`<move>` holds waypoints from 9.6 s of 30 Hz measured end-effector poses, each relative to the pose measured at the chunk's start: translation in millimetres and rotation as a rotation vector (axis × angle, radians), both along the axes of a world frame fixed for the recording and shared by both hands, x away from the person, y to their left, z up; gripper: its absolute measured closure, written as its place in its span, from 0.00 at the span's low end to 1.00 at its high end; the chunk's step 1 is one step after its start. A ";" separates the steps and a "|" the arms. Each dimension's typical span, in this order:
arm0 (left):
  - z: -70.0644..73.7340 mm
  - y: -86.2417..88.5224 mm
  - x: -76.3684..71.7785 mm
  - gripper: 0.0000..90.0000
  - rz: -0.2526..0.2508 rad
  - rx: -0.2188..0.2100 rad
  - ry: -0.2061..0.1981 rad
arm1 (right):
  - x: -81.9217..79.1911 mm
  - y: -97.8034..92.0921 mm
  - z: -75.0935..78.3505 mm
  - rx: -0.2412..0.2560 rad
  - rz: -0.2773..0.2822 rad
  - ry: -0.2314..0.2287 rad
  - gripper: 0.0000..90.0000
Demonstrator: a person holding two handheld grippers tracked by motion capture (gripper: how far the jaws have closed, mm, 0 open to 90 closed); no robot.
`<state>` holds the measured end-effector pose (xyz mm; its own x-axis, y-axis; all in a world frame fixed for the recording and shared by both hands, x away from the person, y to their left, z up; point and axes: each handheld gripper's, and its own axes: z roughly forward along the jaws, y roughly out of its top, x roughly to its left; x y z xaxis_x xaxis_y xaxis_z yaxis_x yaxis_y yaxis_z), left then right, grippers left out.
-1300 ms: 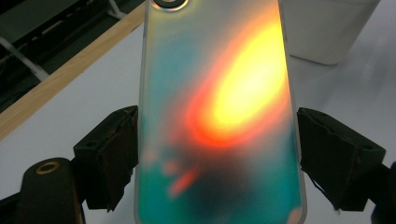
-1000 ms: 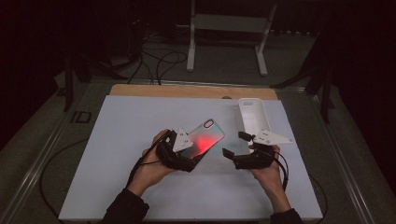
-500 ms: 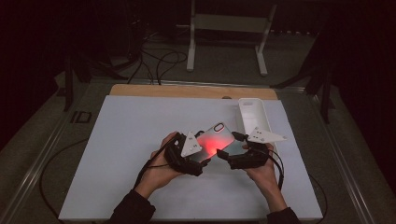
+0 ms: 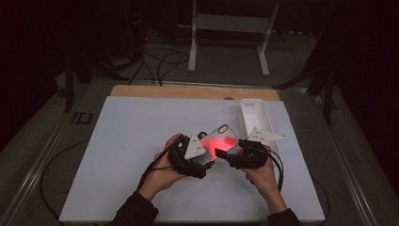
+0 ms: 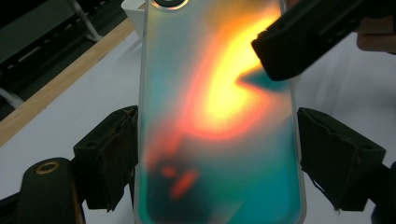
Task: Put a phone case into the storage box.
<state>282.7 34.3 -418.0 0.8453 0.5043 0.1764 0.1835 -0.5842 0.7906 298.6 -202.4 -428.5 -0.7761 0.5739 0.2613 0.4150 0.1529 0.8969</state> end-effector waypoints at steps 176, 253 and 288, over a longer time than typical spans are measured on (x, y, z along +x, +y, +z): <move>-42.5 16.0 5.3 0.90 0.018 -0.187 0.210 | 3.0 50.3 23.7 0.003 -0.225 0.019 0.18; -36.6 121.9 -6.5 0.00 0.305 -0.243 0.098 | 1.6 45.7 30.1 -0.036 -0.238 -0.030 0.19; -67.3 185.2 -21.5 0.00 0.444 -0.237 0.081 | 9.5 36.1 41.0 -0.038 -0.266 -0.048 0.19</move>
<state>261.3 219.5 -485.3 0.5462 0.8365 -0.0436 0.4401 -0.2423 0.8646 308.1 -166.3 -387.4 -0.6081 0.7677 0.2024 0.4024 0.0783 0.9121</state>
